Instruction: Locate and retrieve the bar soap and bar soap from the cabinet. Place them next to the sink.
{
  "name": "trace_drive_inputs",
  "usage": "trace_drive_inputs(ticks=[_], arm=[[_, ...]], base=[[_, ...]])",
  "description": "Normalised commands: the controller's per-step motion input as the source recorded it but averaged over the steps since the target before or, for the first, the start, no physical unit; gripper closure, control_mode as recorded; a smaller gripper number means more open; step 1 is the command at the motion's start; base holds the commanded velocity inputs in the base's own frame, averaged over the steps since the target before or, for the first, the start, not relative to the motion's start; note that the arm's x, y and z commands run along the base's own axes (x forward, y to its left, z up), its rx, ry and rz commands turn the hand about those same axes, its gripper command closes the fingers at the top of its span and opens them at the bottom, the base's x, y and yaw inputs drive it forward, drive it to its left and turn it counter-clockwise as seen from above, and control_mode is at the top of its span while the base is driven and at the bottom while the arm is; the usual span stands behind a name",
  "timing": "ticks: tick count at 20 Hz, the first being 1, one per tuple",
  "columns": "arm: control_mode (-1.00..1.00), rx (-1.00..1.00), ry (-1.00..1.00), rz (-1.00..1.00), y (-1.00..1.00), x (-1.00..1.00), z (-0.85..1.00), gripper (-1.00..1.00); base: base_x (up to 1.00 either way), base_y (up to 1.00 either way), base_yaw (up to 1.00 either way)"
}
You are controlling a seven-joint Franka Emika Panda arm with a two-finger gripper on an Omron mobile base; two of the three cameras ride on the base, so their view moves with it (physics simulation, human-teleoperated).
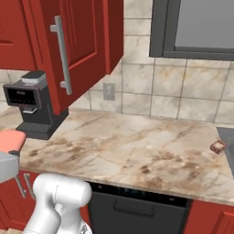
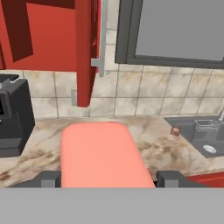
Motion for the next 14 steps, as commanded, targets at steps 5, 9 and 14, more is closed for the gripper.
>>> trace_drive_inputs(ticks=[5, 9, 14], arm=[[1.0, 0.0, 0.0, 0.0, 0.0, 0.0, 0.0, 1.0], [1.0, 0.0, 0.0, 0.0, 0.0, 0.0, 0.0, 1.0], [1.0, 0.0, 0.0, 0.0, 0.0, 0.0, 0.0, 1.0]], base=[[-0.08, -0.48, 0.0], [0.0, -0.59, 0.0], [0.01, -0.68, 0.01]])
